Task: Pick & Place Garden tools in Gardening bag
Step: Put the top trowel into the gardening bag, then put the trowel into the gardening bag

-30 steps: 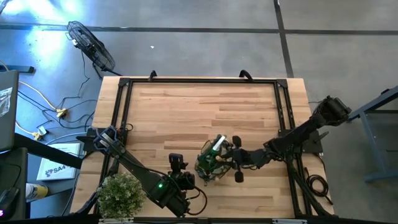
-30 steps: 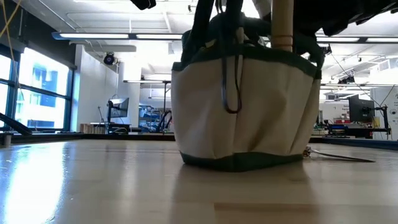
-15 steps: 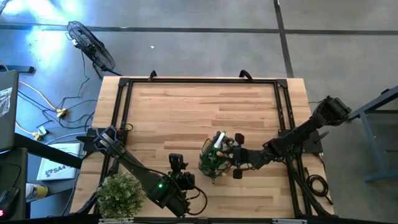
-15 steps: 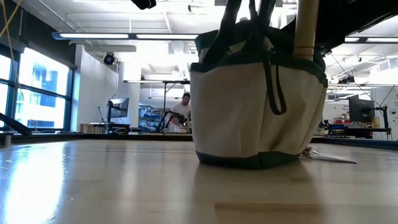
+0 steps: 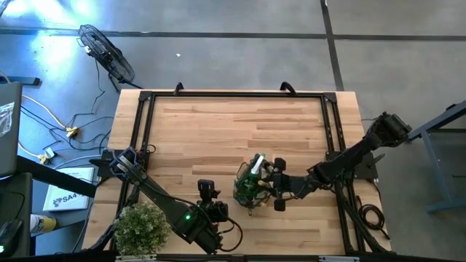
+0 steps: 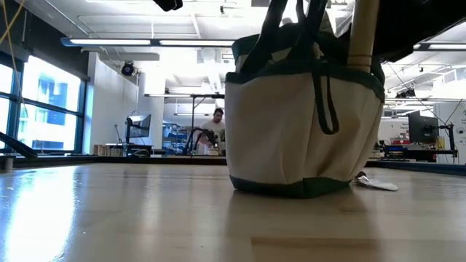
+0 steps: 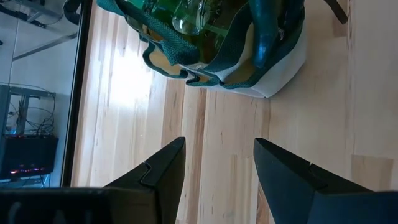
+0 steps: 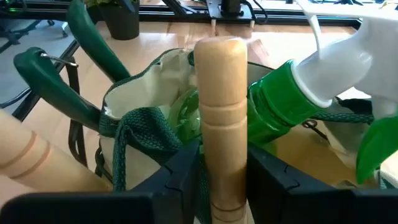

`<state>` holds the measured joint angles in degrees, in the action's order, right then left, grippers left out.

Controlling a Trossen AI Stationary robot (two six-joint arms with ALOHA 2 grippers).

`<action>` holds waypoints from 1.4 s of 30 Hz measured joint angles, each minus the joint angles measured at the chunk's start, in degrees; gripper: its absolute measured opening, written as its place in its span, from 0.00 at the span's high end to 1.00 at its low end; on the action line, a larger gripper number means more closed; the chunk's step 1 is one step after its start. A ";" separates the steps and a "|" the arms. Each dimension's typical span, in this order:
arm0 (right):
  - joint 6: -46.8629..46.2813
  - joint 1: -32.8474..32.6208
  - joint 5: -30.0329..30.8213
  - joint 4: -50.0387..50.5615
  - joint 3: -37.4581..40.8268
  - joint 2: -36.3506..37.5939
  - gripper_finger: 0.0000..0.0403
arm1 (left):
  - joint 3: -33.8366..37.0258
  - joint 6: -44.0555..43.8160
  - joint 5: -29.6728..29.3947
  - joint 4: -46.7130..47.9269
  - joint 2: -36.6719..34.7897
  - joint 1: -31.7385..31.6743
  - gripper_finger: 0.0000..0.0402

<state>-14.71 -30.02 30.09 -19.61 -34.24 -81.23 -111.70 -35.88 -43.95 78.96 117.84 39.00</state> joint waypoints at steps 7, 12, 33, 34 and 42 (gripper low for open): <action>2.31 -0.72 1.28 -1.25 0.02 -0.04 0.70 | 0.00 -0.02 0.03 0.00 0.00 0.00 0.55; 2.75 -0.85 1.39 -3.12 0.02 0.18 0.61 | 0.00 -0.01 0.03 0.00 0.00 -0.01 0.55; 16.50 -5.25 10.53 -9.14 0.02 13.22 0.41 | 0.00 0.02 0.03 0.07 0.00 0.00 0.55; 16.51 -5.25 10.49 -9.48 0.02 13.22 0.41 | 0.00 0.02 0.03 0.07 0.02 0.00 0.55; 17.27 -6.68 10.29 -9.31 0.02 16.07 0.44 | 0.00 0.02 0.03 0.40 0.00 -0.02 0.55</action>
<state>2.56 -36.70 40.38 -28.92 -34.22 -65.16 -111.70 -35.86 -43.92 79.36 117.85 38.99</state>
